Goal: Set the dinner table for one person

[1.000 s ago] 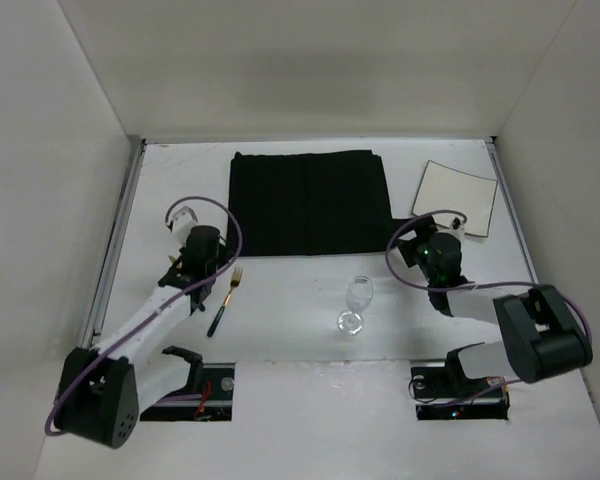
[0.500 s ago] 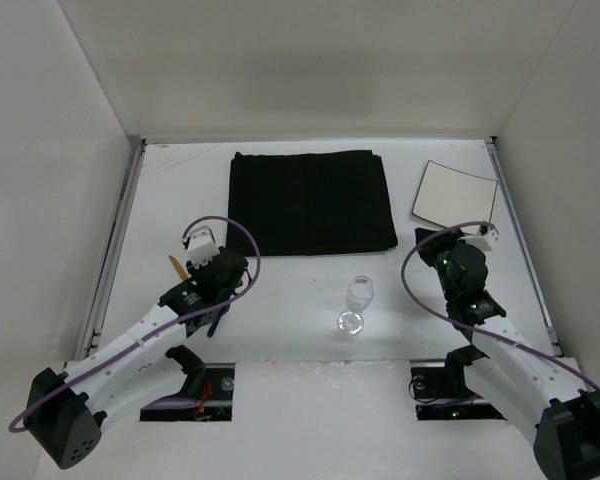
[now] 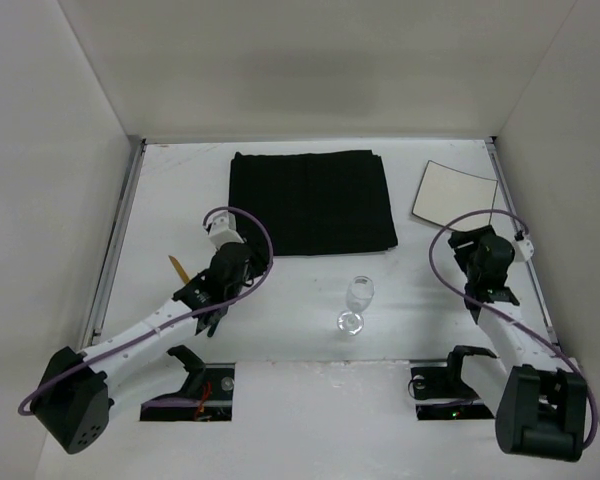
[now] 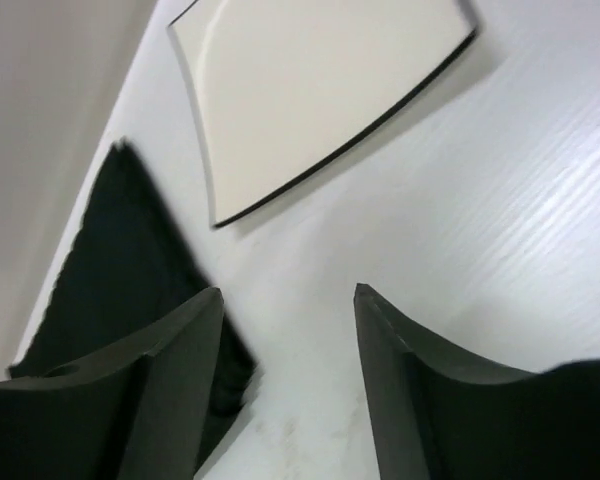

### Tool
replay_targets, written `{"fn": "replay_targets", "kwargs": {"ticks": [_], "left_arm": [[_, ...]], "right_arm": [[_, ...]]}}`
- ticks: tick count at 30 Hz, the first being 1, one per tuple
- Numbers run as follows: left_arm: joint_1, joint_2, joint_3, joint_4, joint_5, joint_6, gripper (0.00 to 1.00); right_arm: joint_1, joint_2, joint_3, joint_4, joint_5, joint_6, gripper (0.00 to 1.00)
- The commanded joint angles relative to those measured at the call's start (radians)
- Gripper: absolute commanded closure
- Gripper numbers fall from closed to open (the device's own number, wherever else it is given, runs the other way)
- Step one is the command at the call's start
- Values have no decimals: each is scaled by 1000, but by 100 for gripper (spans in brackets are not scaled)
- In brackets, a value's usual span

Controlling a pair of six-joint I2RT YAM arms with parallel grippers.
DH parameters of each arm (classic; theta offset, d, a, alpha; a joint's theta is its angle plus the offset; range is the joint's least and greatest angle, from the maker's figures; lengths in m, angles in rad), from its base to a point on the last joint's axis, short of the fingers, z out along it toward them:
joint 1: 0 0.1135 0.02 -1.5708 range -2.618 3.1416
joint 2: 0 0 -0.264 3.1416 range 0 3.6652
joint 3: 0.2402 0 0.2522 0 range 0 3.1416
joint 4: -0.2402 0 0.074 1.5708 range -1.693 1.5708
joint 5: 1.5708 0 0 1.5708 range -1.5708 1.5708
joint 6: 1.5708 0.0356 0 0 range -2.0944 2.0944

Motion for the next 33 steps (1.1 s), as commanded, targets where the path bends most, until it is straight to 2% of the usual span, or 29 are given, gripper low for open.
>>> {"fn": "replay_targets", "kwargs": {"ticks": [1, 5, 9, 14, 20, 30, 33], "left_arm": [[-2, 24, -58, 260, 125, 12, 66], [-16, 27, -124, 413, 187, 17, 62], [-26, 39, -182, 530, 218, 20, 58], [-33, 62, -237, 627, 253, 58, 56], [-36, 56, -274, 678, 266, 109, 55], [-37, 61, -283, 696, 273, 101, 54], [-26, 45, -291, 696, 273, 100, 54]], "right_arm": [[-101, 40, 30, 64, -62, 9, 32], [-205, 138, 20, 128, -94, 40, 29], [-287, 309, 12, 335, -175, 92, 31], [-336, 549, 69, 467, -295, 173, 34], [-380, 683, 67, 627, -303, 239, 39], [-377, 742, 161, 578, -222, 282, 57], [-377, 758, 202, 544, -205, 294, 57]]}}
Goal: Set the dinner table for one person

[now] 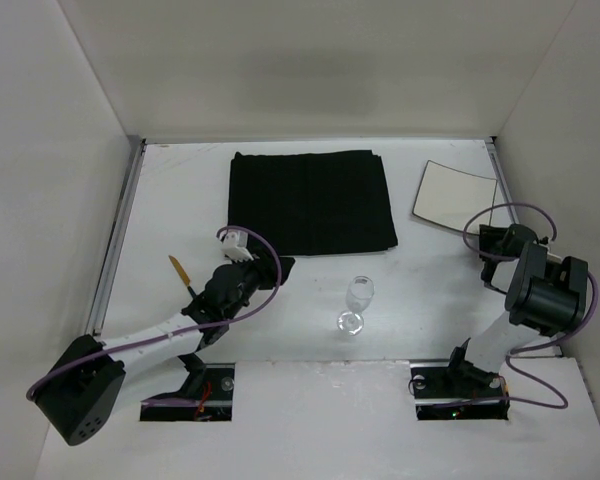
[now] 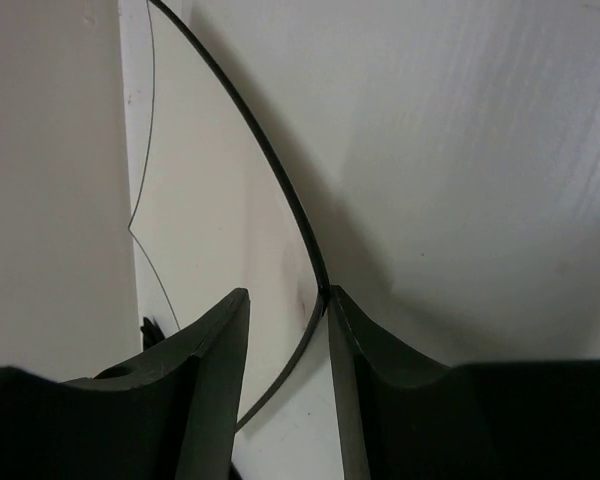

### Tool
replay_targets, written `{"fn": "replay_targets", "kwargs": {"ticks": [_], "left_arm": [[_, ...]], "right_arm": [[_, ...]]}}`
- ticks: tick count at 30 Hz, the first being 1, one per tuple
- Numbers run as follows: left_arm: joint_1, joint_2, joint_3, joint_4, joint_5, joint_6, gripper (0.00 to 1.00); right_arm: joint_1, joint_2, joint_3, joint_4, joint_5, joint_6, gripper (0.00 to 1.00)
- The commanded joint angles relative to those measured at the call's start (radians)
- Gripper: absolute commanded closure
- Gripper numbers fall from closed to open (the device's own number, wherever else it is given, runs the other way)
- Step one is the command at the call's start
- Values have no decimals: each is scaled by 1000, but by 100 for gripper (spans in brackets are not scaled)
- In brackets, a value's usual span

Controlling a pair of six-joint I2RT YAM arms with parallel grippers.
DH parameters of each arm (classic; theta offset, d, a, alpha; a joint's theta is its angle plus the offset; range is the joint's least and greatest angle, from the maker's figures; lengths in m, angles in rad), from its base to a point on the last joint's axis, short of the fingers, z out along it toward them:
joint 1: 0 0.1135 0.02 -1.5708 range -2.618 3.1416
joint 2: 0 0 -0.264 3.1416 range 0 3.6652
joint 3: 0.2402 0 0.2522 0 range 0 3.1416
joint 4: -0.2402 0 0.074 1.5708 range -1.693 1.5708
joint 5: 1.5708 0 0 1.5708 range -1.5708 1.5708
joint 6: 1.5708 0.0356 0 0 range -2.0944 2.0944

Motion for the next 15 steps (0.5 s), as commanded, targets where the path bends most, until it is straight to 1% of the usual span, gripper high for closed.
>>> {"fn": "replay_targets", "kwargs": {"ticks": [1, 4, 7, 11, 15], "left_arm": [[9, -27, -17, 63, 12, 14, 54], [14, -35, -20, 63, 12, 14, 54], [17, -32, -20, 65, 16, 14, 54], [17, -20, -19, 71, 19, 14, 54], [17, -15, -20, 78, 19, 11, 54]], "right_arm": [[-2, 15, 68, -8, 46, 24, 57], [0, 23, 99, -48, 58, 27, 58], [3, 23, 117, -75, 75, 19, 62], [11, 15, 127, -98, 84, 5, 80], [17, -17, 128, -160, 124, -10, 93]]}}
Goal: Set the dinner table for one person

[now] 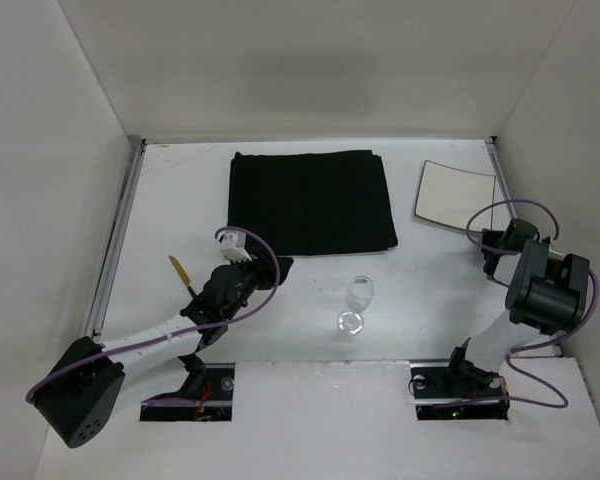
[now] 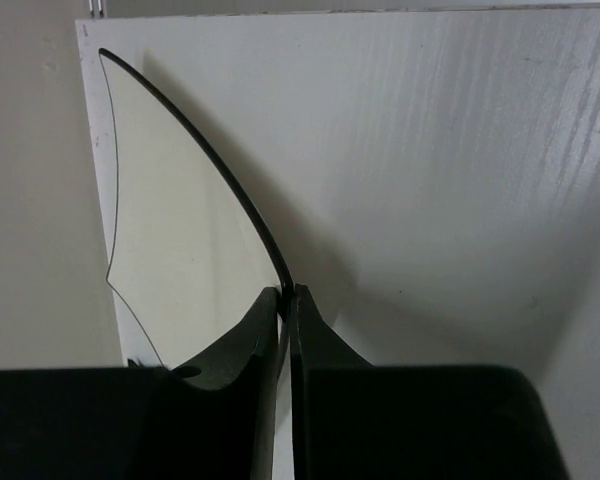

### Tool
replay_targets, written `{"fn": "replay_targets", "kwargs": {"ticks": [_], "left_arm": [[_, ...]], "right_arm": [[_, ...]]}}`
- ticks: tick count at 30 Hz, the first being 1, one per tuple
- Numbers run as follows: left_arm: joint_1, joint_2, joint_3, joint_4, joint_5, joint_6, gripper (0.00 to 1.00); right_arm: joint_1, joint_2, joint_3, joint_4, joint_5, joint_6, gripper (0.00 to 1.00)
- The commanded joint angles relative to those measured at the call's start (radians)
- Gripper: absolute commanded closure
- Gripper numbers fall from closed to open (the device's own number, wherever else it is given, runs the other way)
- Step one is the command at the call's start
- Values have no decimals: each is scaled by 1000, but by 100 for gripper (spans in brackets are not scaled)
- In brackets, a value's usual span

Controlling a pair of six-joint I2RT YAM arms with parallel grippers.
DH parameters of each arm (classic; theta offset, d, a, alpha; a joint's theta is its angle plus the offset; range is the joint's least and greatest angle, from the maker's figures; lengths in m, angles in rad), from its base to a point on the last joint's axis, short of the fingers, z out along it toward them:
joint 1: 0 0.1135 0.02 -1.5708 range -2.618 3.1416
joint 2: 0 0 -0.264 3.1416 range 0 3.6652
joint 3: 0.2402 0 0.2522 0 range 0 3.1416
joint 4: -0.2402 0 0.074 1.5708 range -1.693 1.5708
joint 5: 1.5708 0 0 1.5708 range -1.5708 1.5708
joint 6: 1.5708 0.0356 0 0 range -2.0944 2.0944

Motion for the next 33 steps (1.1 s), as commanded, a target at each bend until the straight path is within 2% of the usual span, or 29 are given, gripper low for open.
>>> {"fn": "replay_targets", "kwargs": {"ticks": [1, 9, 15, 18, 22, 25, 27, 28, 33], "left_arm": [[5, -3, -7, 72, 11, 11, 54], [8, -6, -10, 72, 11, 5, 54], [9, -1, -10, 74, 11, -3, 54], [9, -5, -11, 74, 11, -8, 54], [9, -8, -13, 75, 13, -15, 54], [11, -21, -16, 75, 13, -17, 54], [12, -32, -17, 71, 13, -17, 54], [12, -35, -19, 71, 13, -17, 54], [14, -38, -21, 69, 15, -18, 54]], "right_arm": [[14, -52, 37, -33, 51, -25, 95], [36, -190, -153, 56, 46, -55, 99], [71, -366, -354, 83, 49, -32, 98], [83, -423, -397, 76, 45, -39, 96], [109, -431, -420, 74, 49, -32, 83], [112, -400, -425, 97, 46, -41, 66], [112, -377, -426, 125, 35, -47, 50], [105, -365, -426, 143, 34, -53, 46], [68, -290, -419, 238, 14, -58, 42]]}}
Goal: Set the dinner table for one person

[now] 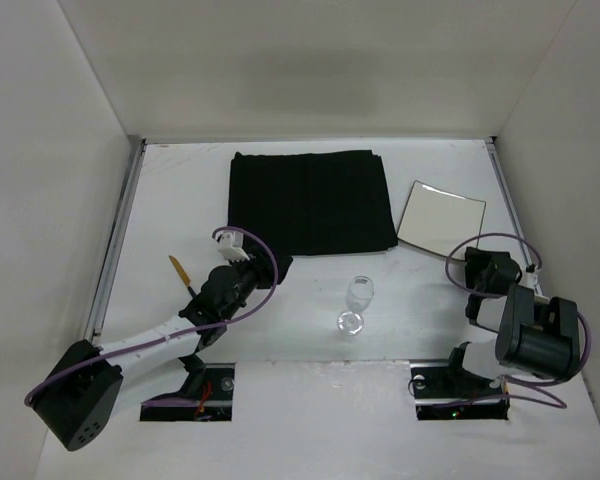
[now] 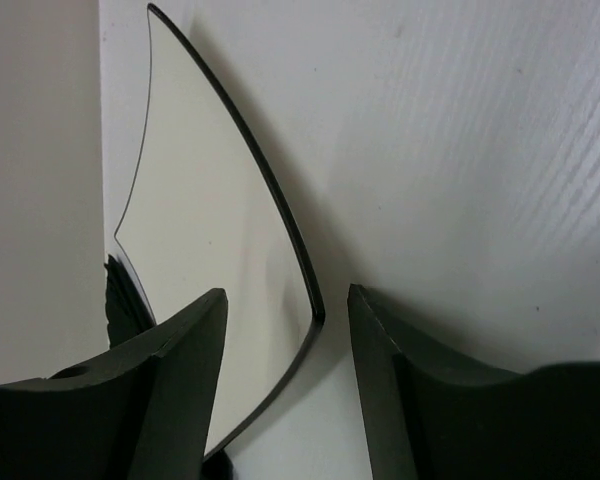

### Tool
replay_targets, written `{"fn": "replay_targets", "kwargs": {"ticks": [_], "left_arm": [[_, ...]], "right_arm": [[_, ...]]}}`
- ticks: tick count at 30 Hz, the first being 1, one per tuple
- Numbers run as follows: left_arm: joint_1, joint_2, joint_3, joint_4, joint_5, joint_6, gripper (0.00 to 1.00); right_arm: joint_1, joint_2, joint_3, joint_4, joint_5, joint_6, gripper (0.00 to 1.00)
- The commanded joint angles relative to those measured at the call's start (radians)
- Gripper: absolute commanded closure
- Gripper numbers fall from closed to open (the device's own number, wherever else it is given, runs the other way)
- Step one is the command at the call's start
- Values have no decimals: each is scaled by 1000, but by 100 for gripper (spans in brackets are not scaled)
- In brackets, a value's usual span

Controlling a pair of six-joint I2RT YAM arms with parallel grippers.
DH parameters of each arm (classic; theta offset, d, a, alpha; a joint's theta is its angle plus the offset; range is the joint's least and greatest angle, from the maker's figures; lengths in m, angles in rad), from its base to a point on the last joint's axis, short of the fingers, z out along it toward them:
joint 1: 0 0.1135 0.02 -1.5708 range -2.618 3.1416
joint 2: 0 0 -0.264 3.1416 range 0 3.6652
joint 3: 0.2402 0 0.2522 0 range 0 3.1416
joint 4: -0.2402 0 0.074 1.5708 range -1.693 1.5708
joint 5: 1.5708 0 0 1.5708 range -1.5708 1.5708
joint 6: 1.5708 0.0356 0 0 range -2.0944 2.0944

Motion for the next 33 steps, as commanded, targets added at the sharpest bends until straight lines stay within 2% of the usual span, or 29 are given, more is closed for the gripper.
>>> {"fn": "replay_targets", "kwargs": {"ticks": [1, 2, 5, 9, 13, 14, 15, 19, 21, 25, 28, 33], "left_arm": [[7, -18, -15, 57, 10, -5, 54], [7, -17, -15, 59, 13, -6, 54], [7, -12, -13, 62, 16, -8, 54], [7, -11, -13, 62, 18, -9, 54], [6, -9, -13, 67, 18, -9, 54], [6, -9, -15, 67, 18, -9, 54], [6, -11, -15, 68, 18, -9, 54], [3, -6, -15, 74, 18, -9, 54], [-3, -6, -15, 79, 18, -8, 54], [-8, -6, -15, 82, 18, -3, 54], [0, -2, -16, 82, 18, 0, 54], [13, 1, -18, 82, 18, 1, 54]], "right_arm": [[-21, 55, 9, 76, -14, -30, 42], [-21, 81, 21, 91, -29, -39, 43], [-30, 158, 38, 150, -83, -29, 55], [-36, 254, 93, 131, -119, -7, 68], [-38, 261, 95, 133, -126, -6, 69], [-73, 367, 106, 256, -203, 25, 65], [-82, 390, 106, 282, -218, 36, 67], [-110, 446, 106, 334, -262, 65, 93], [-113, 413, 81, 364, -258, 63, 98], [-108, 274, -18, 484, -202, 69, 99], [-118, 157, -64, 542, -204, 146, 100], [-124, -94, -52, 468, -199, 253, 100]]}}
